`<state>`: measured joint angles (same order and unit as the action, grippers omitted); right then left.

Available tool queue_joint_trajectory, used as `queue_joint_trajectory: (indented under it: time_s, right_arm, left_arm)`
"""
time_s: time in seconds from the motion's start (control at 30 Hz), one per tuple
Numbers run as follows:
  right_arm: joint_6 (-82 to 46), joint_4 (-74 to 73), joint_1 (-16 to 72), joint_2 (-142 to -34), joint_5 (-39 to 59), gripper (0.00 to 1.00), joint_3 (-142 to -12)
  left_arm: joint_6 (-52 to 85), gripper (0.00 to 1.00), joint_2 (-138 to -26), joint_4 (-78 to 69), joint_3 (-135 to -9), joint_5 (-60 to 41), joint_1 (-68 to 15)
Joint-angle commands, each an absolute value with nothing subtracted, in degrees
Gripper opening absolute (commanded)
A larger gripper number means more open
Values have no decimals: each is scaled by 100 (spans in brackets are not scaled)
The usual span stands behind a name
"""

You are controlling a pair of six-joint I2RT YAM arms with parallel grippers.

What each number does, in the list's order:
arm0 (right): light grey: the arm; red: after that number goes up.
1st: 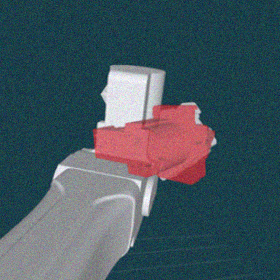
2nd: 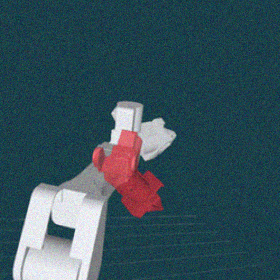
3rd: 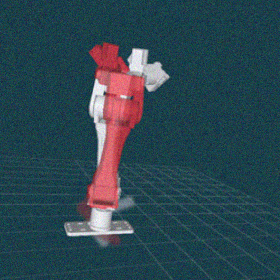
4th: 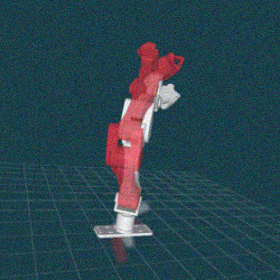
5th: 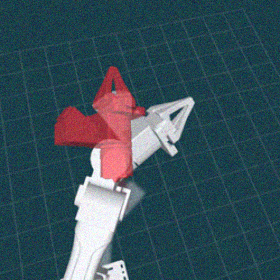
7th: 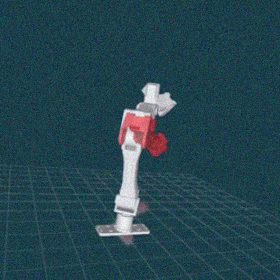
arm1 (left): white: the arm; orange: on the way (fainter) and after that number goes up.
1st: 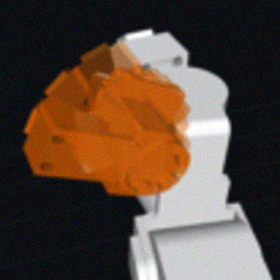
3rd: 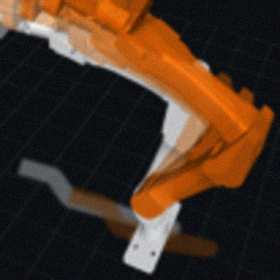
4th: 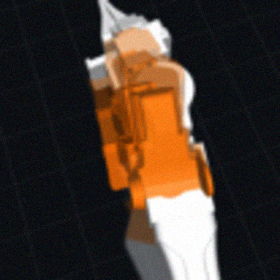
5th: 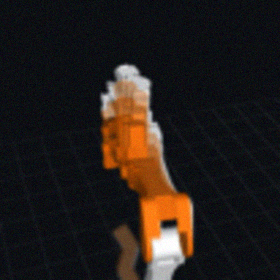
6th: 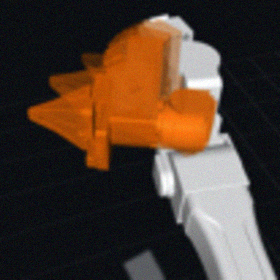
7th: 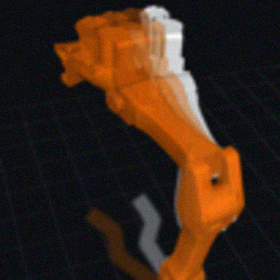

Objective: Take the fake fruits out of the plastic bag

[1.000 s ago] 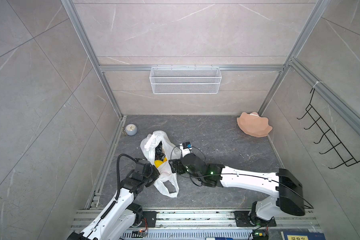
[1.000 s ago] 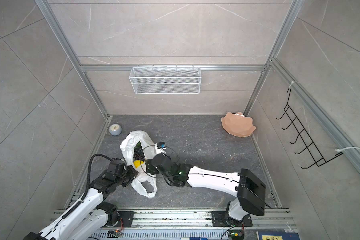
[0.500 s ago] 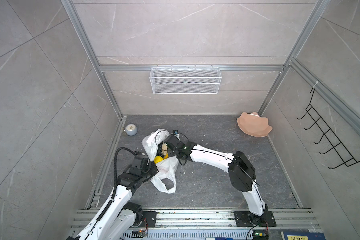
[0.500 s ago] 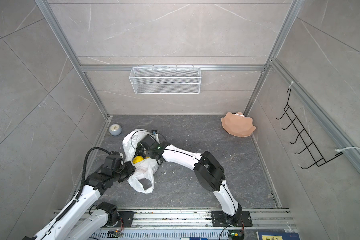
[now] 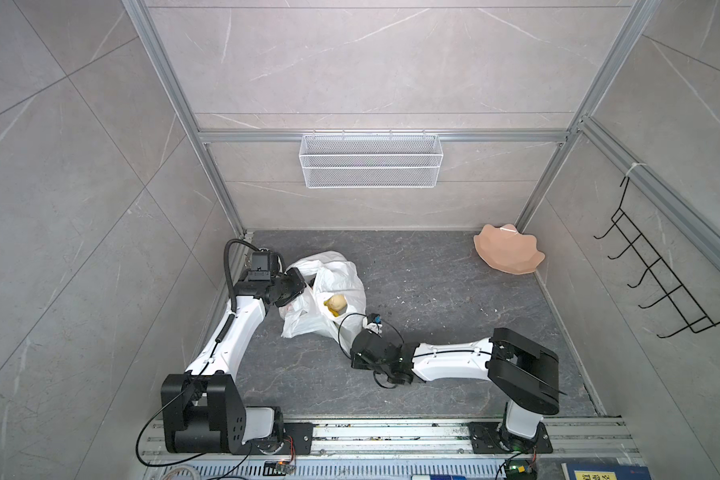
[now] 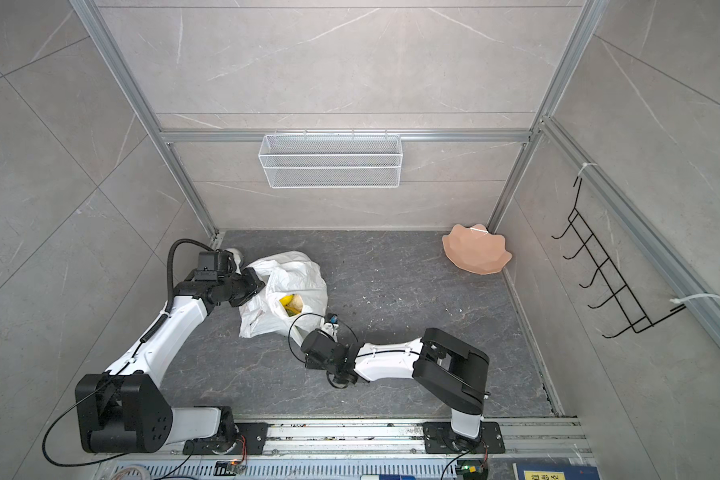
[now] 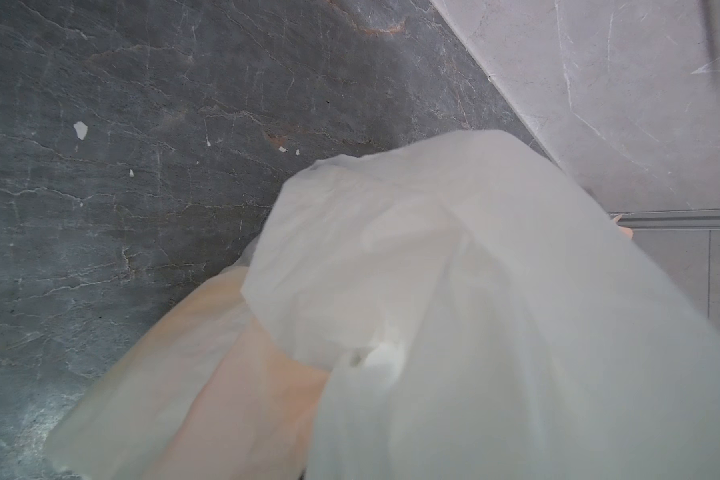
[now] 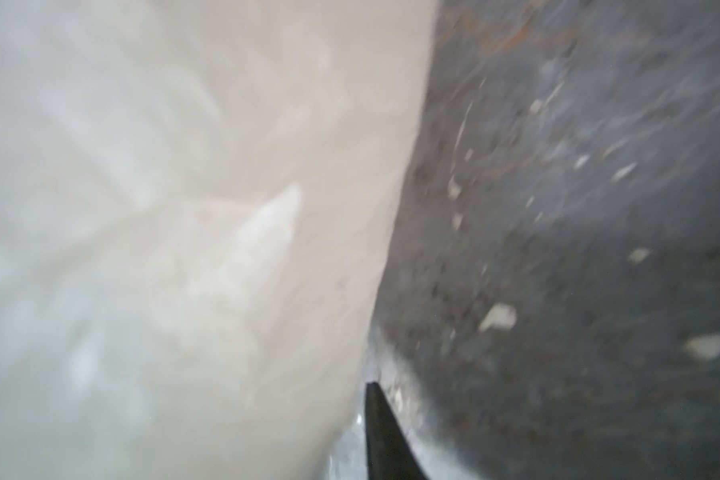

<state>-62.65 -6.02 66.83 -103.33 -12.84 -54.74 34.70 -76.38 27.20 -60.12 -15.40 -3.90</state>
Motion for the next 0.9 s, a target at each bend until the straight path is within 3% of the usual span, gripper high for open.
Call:
queue_joint_trajectory:
  time_s: [0.0, 0.13, 0.23, 0.47, 0.67, 0.87]
  right_arm:
    - [-6424, -1061, 6566, -9695, -1705, 40, -4937]
    - [-5401, -734, 6711, -8805, -1904, 61, -4726]
    - [-4570, -394, 7167, -8311, -2094, 66, -4880]
    - [-4010, -45, 7415, -8589, -2201, 65, -5761]
    - [-3745, 407, 6357, -9560, -1880, 60, -7044]
    - [-3676, 950, 5315, -10088, -1731, 58, -7631]
  left_arm:
    - [2940, 0, -7210, 2851, -6047, -1361, -765]
    - [2887, 0, -6875, 3111, -5745, -964, -1022]
    - [2874, 0, -6761, 3149, -5599, -762, -1111]
    - [2673, 0, -6781, 3327, -5778, -204, -1818]
    - [2444, 0, -6753, 3563, -5998, 302, -2201]
    - [1512, 0, -7035, 4336, -7314, 1624, -2568]
